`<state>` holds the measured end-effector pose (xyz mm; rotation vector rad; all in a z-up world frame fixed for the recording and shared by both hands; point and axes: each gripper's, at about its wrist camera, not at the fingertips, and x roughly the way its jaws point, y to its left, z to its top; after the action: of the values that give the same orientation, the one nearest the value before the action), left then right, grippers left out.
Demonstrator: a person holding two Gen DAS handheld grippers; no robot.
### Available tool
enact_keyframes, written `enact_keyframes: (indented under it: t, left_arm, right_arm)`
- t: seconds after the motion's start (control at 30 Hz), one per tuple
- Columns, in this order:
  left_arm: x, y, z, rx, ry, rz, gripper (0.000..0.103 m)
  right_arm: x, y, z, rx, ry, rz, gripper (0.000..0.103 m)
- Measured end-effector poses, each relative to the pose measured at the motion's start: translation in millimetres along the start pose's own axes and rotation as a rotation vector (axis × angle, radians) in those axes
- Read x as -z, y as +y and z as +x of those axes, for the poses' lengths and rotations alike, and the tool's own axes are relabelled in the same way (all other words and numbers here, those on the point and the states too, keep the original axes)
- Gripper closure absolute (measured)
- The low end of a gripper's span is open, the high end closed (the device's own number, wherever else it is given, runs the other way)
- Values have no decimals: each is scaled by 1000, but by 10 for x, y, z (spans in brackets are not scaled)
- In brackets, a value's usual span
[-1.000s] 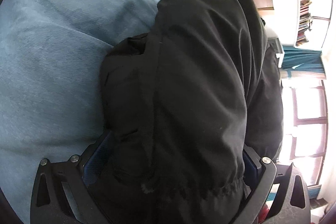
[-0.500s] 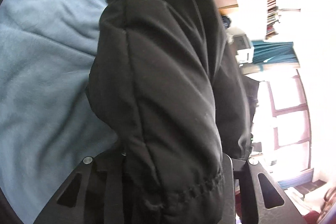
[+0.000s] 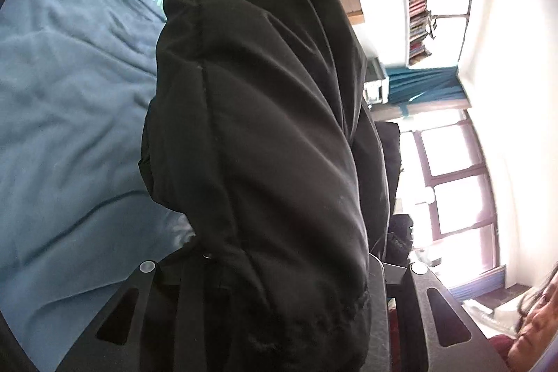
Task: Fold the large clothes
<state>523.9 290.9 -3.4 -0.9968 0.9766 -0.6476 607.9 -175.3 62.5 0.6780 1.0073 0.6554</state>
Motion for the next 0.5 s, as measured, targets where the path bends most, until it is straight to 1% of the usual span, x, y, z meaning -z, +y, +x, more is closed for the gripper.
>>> enact_keyframes:
  t: [0.07,0.1,0.13,0.17,0.2,0.23,0.3,0.33,0.37,0.4,0.43,0.47,0.5]
  left_arm:
    - [-24,125,73,-36,14,-3,70]
    - [-5,177,214,-59,20,-9,70]
    - [17,319,267,-92,29,-16,70]
    - [83,403,238,-109,32,-20,69]
    - [101,538,246,-118,26,-31,68]
    - [112,655,228,-115,13,-39,66]
    - [128,809,183,-130,-10,-27,58]
    - [145,863,159,-148,-17,-12,56]
    - [171,885,141,-155,-21,1,51]
    - [172,914,119,-162,-25,14,45]
    - [210,936,51,-176,-34,28,43]
    - [214,935,16,-192,-43,41,37]
    - [215,916,-44,-214,-57,61,34]
  right_arm:
    - [62,-45,18,7,7,5,80]
    - [125,-142,42,9,17,16,80]
    - [168,-211,70,20,22,23,80]
    - [222,-267,85,36,27,28,80]
    - [303,-421,141,59,38,46,80]
    - [357,-534,157,63,35,61,79]
    - [503,-804,135,51,-2,108,76]
    - [559,-914,95,41,-22,122,71]
    - [631,-980,36,42,-32,121,67]
    - [646,-1036,19,50,-43,112,64]
    - [689,-1080,-1,57,-53,96,59]
    - [727,-1110,-20,62,-61,88,50]
    - [727,-1079,-37,74,-76,88,46]
